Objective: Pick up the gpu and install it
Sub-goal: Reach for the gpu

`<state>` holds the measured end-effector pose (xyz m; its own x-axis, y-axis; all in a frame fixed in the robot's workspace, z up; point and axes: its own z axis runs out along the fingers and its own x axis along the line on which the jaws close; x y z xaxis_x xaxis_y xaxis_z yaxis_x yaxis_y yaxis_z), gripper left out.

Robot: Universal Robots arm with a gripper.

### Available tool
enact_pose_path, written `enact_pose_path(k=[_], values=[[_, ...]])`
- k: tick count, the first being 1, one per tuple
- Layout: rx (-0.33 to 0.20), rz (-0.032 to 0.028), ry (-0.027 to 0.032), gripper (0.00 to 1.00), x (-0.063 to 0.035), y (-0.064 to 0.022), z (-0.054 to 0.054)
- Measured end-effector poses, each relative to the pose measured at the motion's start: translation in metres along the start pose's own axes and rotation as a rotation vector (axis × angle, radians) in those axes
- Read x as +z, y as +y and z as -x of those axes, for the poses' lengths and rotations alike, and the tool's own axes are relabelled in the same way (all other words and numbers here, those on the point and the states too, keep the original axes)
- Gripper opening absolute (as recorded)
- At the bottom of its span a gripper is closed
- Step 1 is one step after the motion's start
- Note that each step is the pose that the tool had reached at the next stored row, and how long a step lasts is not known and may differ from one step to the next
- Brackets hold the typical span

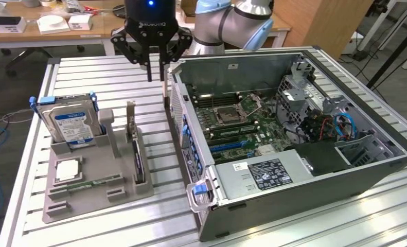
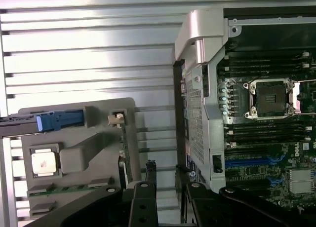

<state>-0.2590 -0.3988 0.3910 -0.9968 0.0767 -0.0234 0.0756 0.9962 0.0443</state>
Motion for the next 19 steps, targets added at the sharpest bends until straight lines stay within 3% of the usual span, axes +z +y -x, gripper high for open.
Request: enact_pose_path(k=[19], values=[[0.0,0.0,0.0,0.3,-0.0006,-0.0024,-0.031]])
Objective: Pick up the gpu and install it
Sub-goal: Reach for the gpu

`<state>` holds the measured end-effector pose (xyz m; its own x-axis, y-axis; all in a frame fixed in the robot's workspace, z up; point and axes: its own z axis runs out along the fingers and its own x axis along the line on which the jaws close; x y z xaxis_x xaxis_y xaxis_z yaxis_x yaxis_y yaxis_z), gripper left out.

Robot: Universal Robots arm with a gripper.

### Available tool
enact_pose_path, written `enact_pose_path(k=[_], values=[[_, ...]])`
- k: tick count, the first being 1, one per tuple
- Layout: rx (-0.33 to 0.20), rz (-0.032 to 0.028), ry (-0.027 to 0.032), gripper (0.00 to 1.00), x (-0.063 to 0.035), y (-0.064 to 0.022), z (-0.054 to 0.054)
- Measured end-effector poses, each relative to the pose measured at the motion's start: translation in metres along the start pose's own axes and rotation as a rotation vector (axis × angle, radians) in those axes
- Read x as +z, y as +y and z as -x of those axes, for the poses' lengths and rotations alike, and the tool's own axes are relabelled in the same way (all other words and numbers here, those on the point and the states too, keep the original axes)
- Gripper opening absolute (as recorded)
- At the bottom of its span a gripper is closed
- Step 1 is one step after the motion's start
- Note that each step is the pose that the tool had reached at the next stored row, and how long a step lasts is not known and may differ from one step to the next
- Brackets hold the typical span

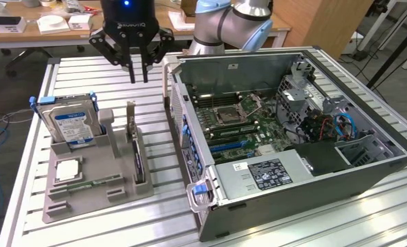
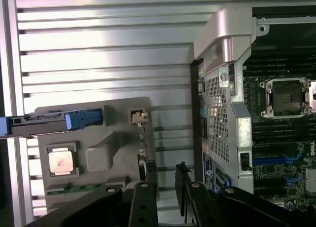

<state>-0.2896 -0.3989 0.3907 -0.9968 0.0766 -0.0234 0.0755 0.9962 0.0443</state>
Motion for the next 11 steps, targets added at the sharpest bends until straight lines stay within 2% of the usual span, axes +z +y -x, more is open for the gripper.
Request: enact_pose_path(k=[11], values=[[0.0,-0.0001,0.0,0.3,-0.0001,-0.001,-0.013]])
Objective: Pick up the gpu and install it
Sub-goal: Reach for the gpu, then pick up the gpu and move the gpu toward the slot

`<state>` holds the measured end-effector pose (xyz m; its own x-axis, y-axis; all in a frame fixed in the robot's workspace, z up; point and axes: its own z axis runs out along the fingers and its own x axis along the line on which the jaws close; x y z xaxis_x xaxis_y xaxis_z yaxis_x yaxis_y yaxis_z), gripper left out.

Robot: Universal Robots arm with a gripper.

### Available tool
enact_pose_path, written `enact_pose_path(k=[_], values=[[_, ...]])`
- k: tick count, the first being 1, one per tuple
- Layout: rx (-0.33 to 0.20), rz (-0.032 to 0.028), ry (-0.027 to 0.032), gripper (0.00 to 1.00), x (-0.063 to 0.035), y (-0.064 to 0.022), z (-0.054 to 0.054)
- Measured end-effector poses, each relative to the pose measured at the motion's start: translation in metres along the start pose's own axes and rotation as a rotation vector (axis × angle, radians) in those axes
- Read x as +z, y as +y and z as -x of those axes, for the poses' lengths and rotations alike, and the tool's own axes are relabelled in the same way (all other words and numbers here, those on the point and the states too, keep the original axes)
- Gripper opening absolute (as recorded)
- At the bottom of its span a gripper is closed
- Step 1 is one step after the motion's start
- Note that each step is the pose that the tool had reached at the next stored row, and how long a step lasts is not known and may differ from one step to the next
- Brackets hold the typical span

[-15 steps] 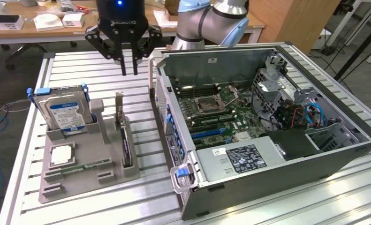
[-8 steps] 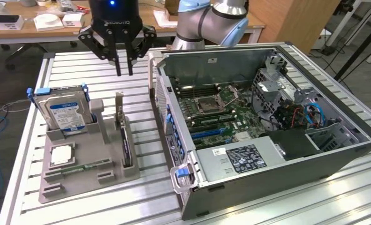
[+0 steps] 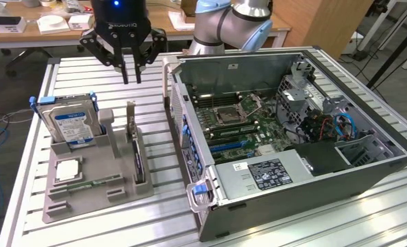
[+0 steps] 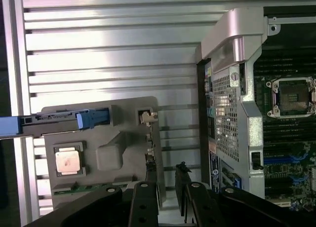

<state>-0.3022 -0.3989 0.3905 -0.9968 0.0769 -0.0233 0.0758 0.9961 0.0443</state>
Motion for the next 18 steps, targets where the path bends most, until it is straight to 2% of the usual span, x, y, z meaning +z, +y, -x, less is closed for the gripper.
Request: enact_pose_path(k=[3,18], values=[[0.0,0.0,0.0,0.3,0.0,-0.0003,-0.0034],[0.0,0.0,0.0,0.3,-0.0001,-0.0003,-0.0034]])
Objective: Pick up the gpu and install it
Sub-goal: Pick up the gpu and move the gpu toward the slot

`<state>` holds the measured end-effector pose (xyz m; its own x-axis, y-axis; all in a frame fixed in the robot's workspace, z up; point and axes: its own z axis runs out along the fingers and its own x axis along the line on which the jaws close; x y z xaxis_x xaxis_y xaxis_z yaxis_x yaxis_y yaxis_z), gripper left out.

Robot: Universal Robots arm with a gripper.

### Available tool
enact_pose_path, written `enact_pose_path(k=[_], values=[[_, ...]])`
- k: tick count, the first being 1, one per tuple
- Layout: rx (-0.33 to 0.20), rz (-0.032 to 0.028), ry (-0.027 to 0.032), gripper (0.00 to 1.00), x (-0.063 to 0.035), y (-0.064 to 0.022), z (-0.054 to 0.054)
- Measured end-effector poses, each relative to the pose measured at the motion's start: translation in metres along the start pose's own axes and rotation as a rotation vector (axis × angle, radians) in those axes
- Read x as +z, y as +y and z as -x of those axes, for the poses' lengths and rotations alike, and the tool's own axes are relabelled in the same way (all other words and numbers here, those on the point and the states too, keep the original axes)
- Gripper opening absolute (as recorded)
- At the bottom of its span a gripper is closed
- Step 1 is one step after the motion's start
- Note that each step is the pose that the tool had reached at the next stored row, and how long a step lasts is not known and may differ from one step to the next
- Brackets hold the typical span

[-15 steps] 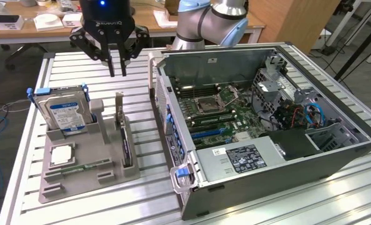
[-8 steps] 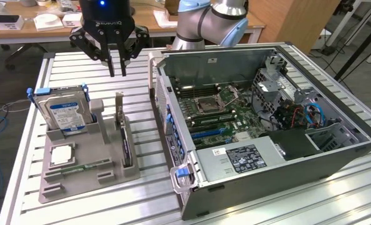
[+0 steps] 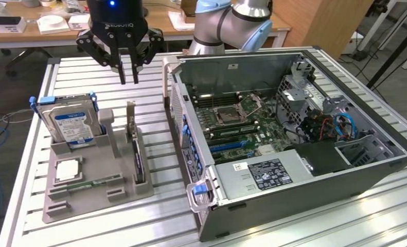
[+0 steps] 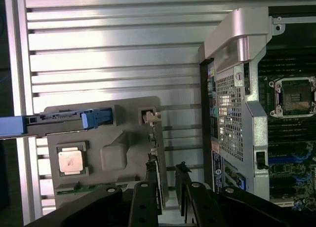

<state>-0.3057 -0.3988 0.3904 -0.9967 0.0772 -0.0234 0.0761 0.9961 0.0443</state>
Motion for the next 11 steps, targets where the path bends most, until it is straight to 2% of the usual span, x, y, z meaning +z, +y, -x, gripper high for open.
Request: enact_pose_path(k=[7,9,10,11], values=[[0.0,0.0,0.0,0.31,0.0,0.0,0.0],[0.0,0.0,0.0001,0.43,0.0,0.0,0.0],[0.0,0.0,0.0,0.43,0.0,0.0,0.0],[0.0,0.0,0.0,0.49,0.0,0.0,0.0]])
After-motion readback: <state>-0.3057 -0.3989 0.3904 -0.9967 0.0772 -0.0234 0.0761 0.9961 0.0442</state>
